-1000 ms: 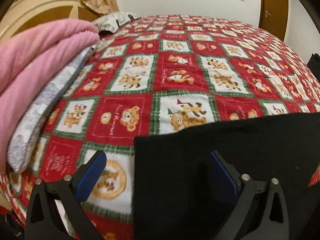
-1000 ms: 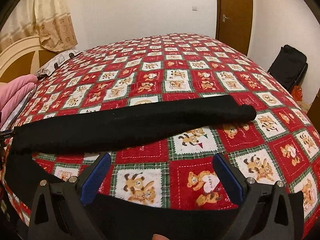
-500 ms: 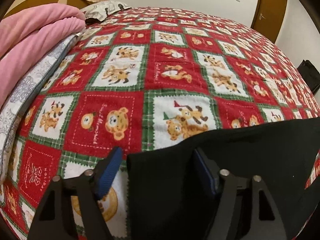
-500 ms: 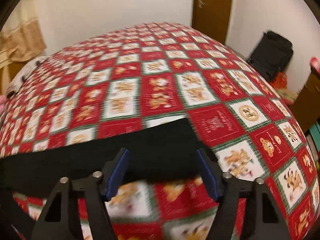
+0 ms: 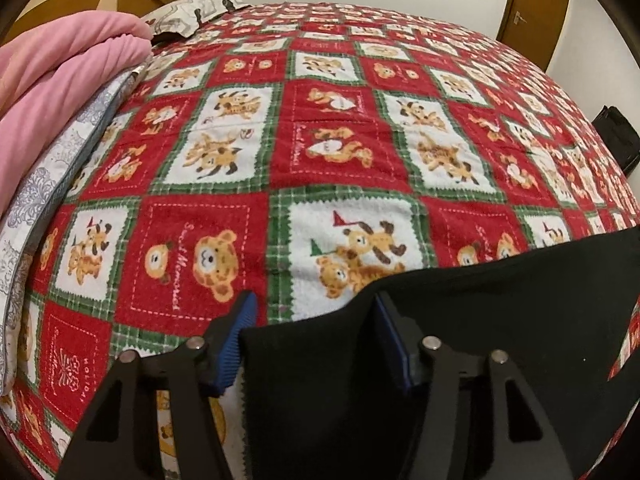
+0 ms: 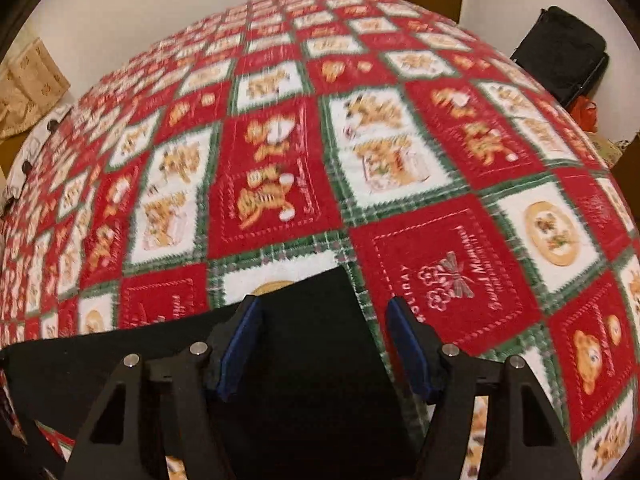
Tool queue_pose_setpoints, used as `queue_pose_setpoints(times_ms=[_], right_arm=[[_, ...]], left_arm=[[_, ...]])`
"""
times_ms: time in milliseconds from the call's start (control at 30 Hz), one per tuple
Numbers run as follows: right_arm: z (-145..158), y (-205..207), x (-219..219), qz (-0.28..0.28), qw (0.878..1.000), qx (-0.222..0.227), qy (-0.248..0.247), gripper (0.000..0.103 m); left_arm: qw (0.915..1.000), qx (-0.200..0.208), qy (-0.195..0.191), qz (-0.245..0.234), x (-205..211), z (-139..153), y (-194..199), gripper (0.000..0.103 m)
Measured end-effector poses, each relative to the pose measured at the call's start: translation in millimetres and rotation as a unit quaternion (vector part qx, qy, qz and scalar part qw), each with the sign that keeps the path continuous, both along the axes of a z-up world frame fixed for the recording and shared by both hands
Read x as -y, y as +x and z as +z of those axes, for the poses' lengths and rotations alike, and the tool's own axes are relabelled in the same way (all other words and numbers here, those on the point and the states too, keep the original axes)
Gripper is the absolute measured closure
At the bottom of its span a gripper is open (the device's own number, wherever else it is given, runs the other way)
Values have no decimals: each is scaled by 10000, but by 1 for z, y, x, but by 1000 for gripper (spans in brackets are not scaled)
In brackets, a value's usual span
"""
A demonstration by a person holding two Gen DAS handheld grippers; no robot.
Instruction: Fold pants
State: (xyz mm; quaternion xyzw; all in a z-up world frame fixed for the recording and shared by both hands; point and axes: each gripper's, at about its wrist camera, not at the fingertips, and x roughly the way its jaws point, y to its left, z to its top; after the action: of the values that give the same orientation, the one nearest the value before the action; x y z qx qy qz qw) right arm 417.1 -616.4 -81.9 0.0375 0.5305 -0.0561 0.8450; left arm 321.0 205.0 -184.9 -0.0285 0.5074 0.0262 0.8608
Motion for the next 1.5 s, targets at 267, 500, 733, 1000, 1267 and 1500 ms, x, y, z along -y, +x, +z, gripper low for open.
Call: queue_pose_setpoints(times_ms=[267, 500, 733, 1000, 1267, 1500], right_arm=[[5, -3, -3, 250, 9996, 65, 137, 94], [59, -58, -12, 434, 9961, 762, 90, 95], [123, -158, -8, 629, 9846, 1617, 207, 95], [119, -263, 6, 685, 9809, 1800, 265, 95], [69, -328, 25, 463, 9882, 1369, 514, 95], [59, -350, 34, 243, 9902, 1262, 543, 73]], left_arm=[[9995, 239, 120, -172, 22, 12, -3, 91], [9951, 944, -13, -290, 27, 54, -29, 91], [9832, 1656, -738, -224, 5, 88, -85, 91], [9687, 2032, -1359, -433, 6, 67, -163, 91], [9681, 1836, -1651, -425, -4, 14, -218, 91], [9658, 1805, -1825, -362, -13, -8, -233, 85]])
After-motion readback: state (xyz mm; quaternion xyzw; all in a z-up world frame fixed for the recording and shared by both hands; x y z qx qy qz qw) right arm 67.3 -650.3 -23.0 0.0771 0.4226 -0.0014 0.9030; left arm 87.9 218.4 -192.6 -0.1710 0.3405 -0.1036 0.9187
